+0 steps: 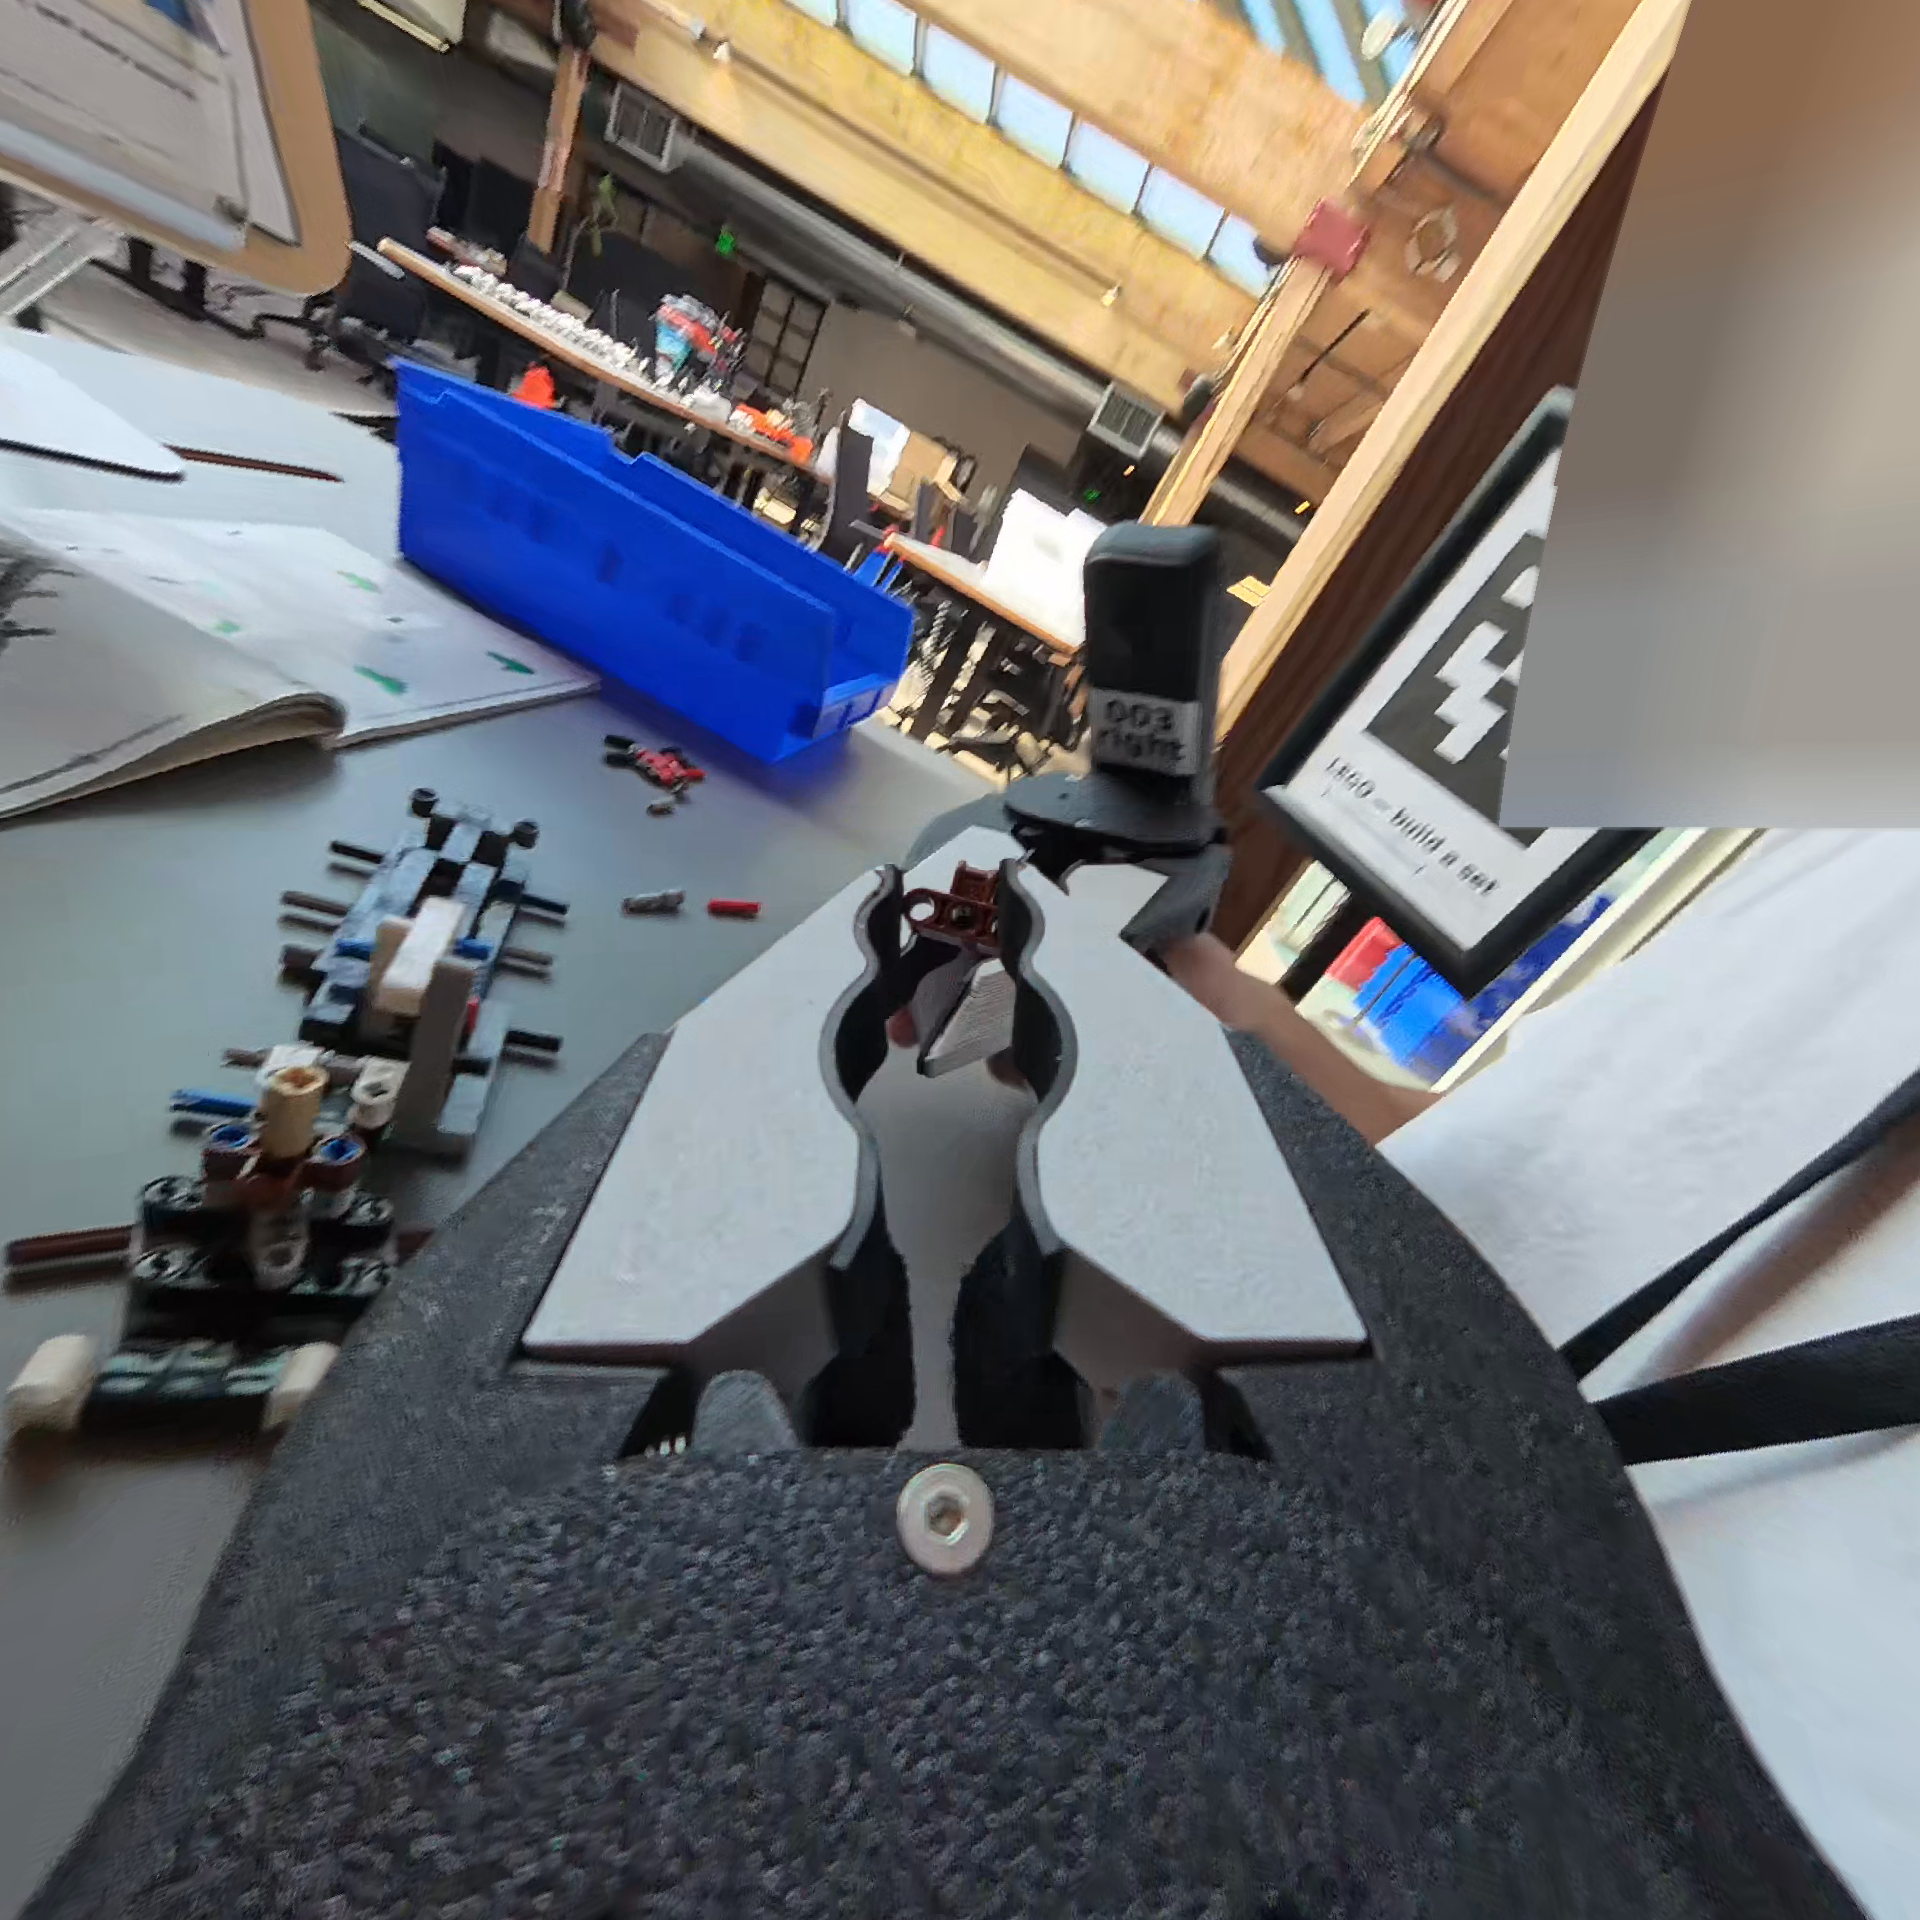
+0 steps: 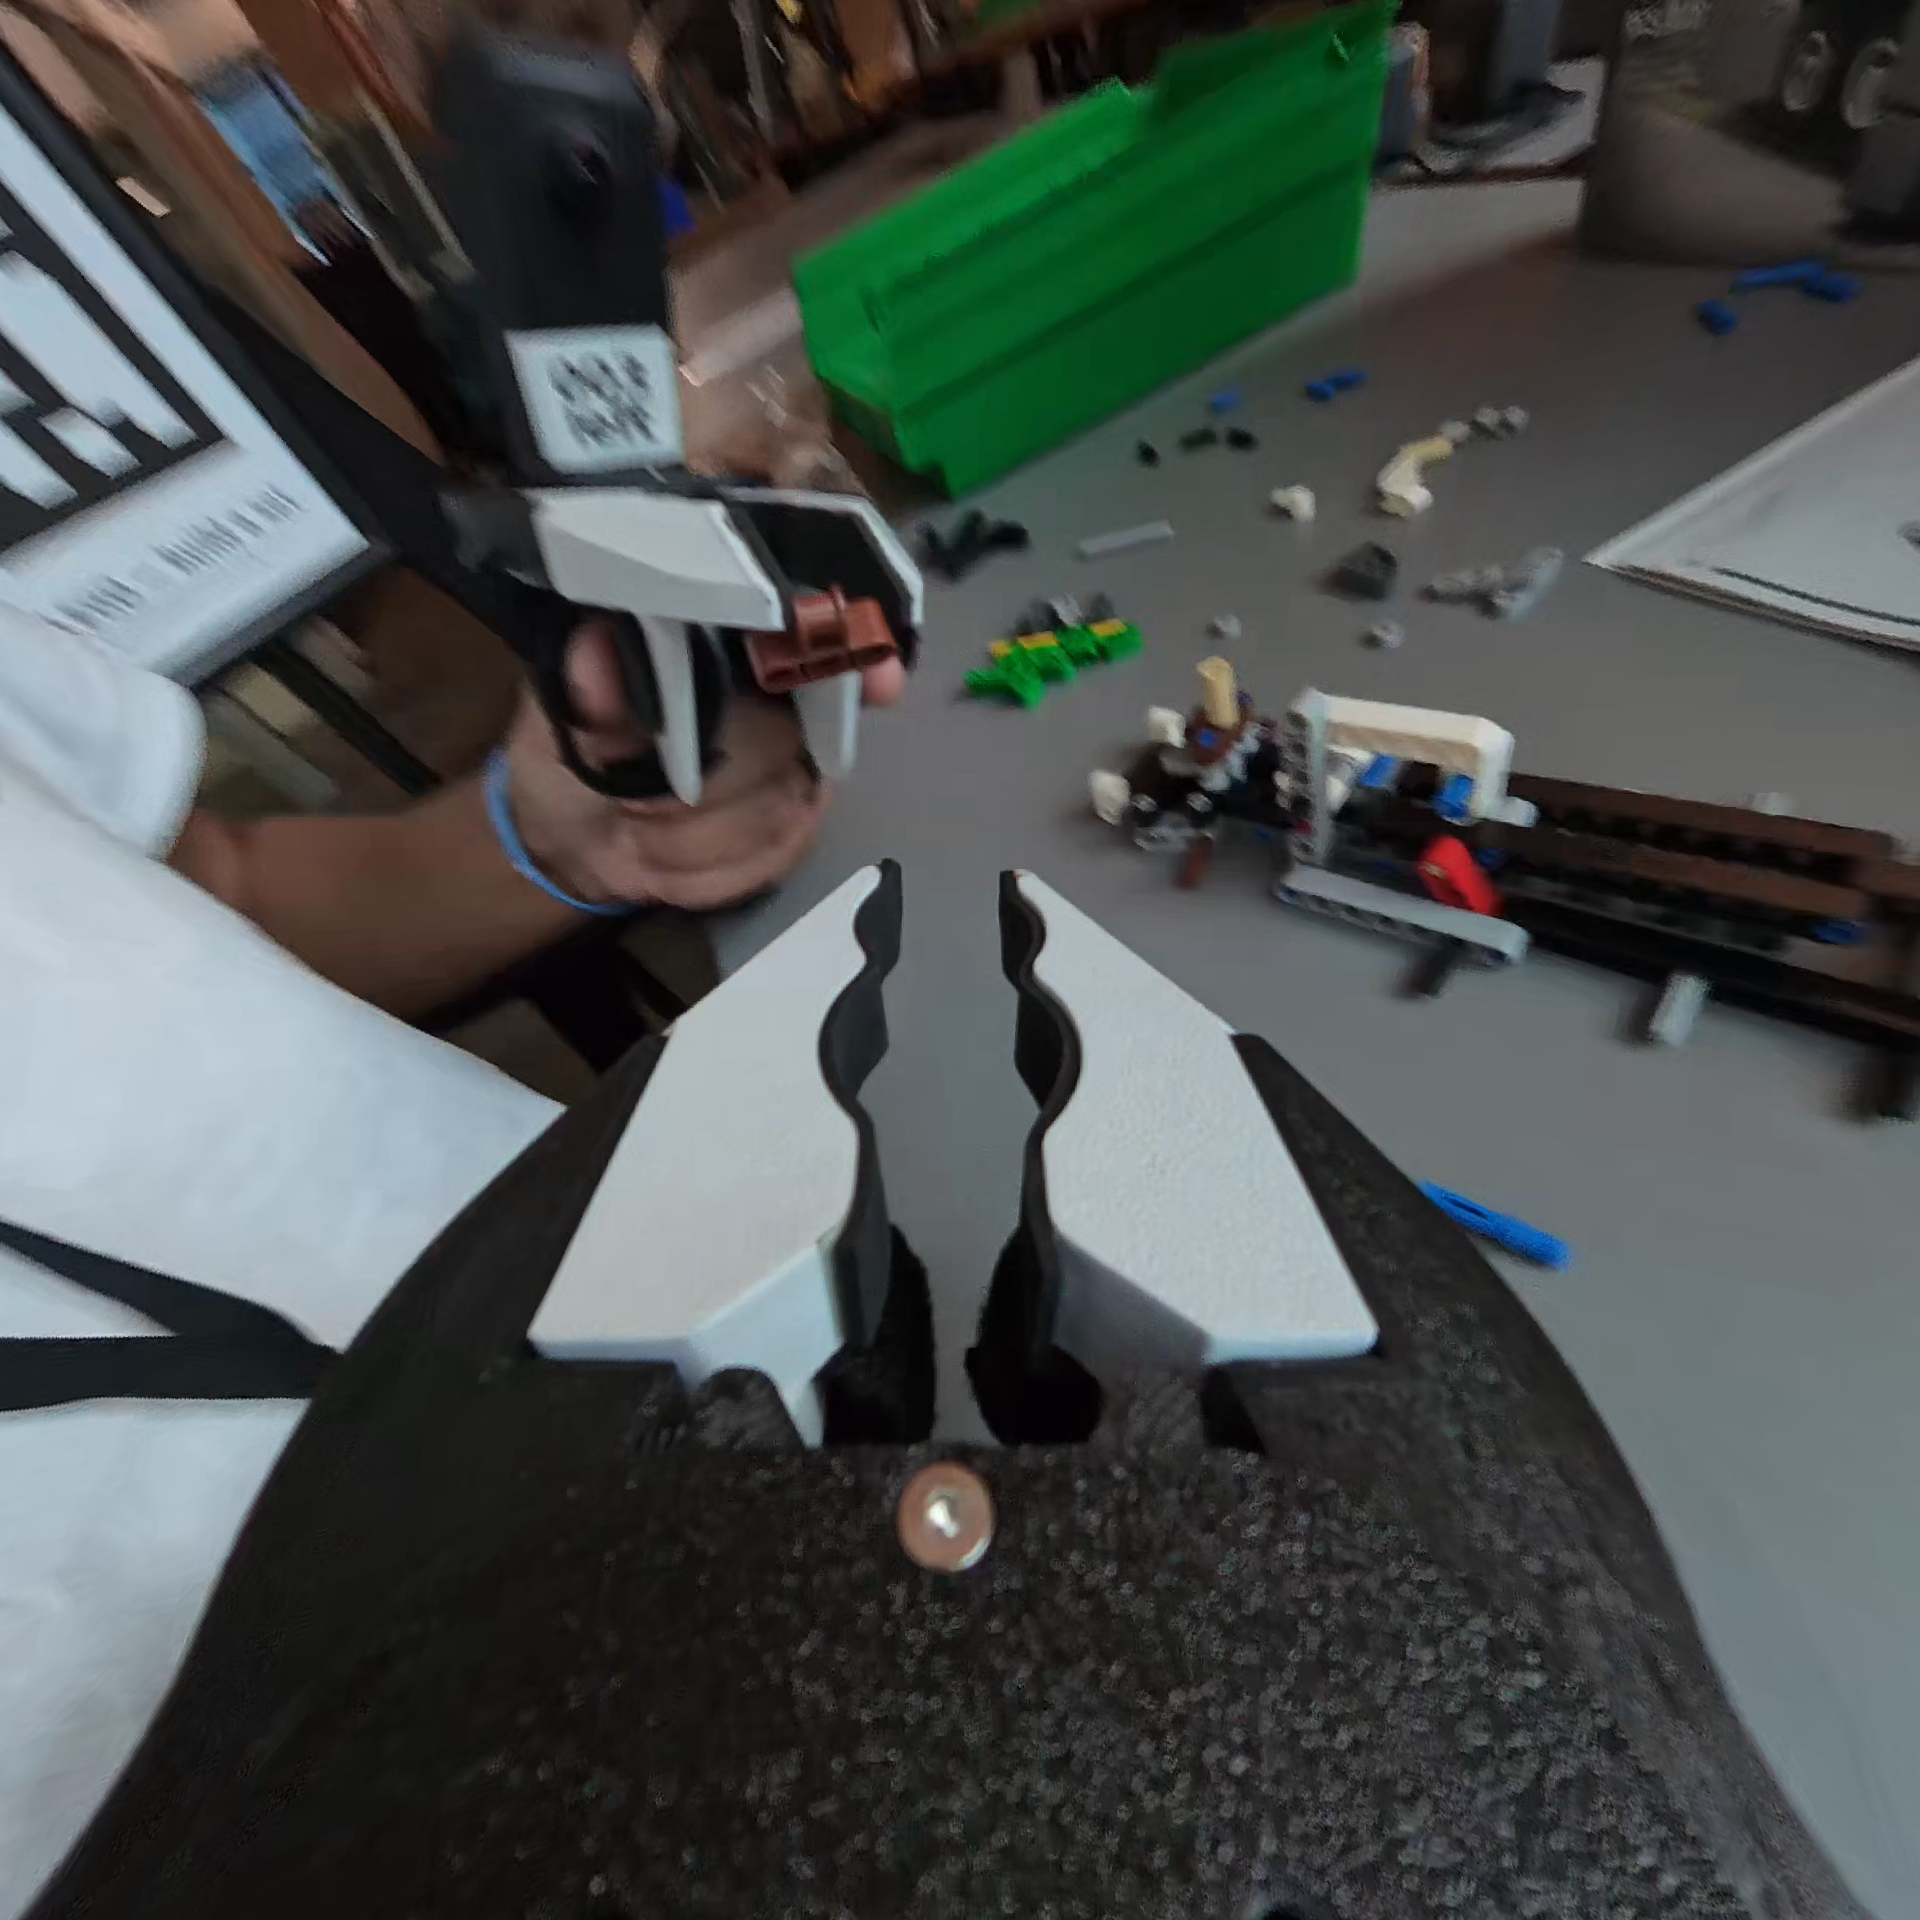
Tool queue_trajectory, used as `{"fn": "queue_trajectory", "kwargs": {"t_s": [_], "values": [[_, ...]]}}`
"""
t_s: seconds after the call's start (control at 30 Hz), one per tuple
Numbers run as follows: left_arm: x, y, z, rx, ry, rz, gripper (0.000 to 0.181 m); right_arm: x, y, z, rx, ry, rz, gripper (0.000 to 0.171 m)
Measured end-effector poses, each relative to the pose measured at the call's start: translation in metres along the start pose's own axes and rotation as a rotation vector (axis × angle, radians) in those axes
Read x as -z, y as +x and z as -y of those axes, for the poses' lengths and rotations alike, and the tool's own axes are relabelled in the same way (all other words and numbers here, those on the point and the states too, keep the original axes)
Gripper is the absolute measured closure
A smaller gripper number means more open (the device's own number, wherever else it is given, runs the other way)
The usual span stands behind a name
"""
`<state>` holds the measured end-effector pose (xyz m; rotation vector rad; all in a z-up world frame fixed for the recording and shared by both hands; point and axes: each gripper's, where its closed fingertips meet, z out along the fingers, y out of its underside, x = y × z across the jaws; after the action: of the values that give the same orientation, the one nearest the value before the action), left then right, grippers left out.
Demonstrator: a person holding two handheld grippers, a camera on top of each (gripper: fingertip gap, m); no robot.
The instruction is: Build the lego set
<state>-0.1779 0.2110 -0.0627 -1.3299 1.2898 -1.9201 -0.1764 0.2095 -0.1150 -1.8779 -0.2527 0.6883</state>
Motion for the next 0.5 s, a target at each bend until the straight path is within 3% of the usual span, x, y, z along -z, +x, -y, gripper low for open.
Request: {"fn": "queue_trajectory", "kwargs": {"t_s": [0.03,0.17,0.5], "values": [[-0.001,0.008,0.007,0.032,0.046,-0.054,0.166,0.001,-0.014,0.012,-0.091,0.073,0.125,0.153],[0.0,0.032,0.024,0.112,0.16,-0.238,0.166,0.015,-0.049,0.047,-0.436,0.28,0.597,0.15],[-0.002,0.054,0.028,0.122,0.234,-0.38,0.165,0.033,-0.062,0.072,-0.676,0.483,0.972,0.151]]}}
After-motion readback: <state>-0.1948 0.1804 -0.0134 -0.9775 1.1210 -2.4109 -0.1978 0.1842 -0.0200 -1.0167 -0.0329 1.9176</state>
